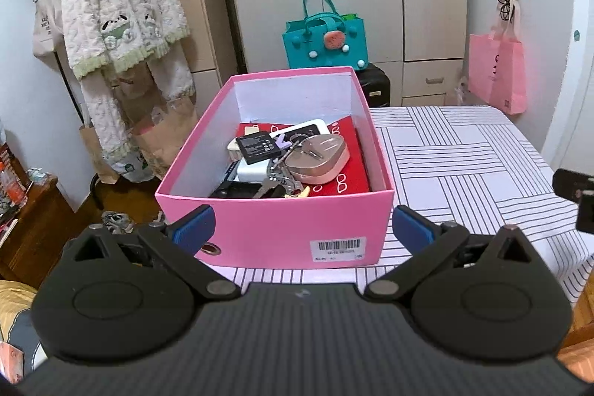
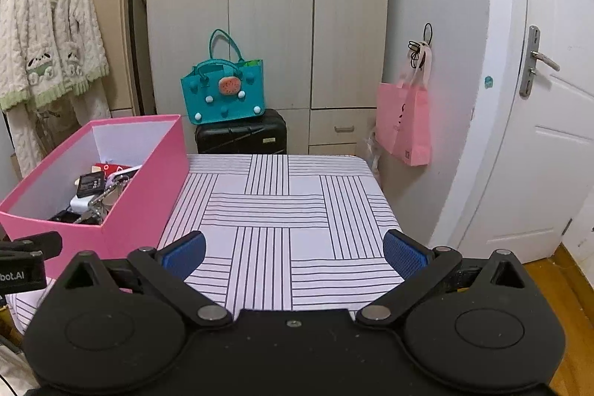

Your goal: Organize rigid objects

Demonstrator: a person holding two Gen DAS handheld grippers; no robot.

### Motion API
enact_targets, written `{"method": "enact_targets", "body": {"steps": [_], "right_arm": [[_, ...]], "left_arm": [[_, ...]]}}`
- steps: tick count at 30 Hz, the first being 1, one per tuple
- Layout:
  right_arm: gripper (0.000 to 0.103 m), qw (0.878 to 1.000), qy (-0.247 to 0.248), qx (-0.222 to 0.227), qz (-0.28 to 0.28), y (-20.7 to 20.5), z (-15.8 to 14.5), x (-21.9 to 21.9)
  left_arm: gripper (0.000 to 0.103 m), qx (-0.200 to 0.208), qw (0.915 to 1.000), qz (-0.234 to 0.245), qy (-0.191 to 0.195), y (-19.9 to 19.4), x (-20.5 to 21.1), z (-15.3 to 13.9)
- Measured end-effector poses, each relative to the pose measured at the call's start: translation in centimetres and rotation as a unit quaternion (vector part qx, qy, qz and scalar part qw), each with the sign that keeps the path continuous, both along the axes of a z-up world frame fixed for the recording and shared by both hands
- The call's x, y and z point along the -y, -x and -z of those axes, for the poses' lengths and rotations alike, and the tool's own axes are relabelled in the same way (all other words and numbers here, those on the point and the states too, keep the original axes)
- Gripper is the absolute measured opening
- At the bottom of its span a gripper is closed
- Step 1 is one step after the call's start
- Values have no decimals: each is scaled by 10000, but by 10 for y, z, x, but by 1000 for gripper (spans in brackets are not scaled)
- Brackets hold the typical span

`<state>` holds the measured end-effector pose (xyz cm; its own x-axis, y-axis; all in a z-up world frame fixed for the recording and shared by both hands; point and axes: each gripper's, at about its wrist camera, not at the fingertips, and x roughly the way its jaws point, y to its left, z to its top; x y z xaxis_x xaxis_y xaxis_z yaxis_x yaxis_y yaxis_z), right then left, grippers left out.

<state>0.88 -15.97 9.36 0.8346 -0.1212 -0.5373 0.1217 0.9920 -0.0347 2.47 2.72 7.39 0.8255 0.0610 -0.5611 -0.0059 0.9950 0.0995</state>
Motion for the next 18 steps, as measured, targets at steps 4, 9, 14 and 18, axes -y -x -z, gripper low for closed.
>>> {"method": "enact_targets", "body": {"steps": [4, 9, 14, 18], "right_arm": [[103, 9999, 97, 19, -41, 1, 0, -2], [103, 9999, 73, 62, -124, 3, -2, -1], [103, 9998, 106, 76, -118, 5, -2, -1], [103, 9999, 106, 47, -74, 3, 0, 0]], "left_arm": [[103, 9, 10000, 10, 13, 1, -1, 1], [103, 29, 10000, -38, 71, 0, -4, -1], [103, 8, 9999, -33, 133, 0, -5, -1], [103, -23, 9999, -59, 146, -1, -6, 0]]}}
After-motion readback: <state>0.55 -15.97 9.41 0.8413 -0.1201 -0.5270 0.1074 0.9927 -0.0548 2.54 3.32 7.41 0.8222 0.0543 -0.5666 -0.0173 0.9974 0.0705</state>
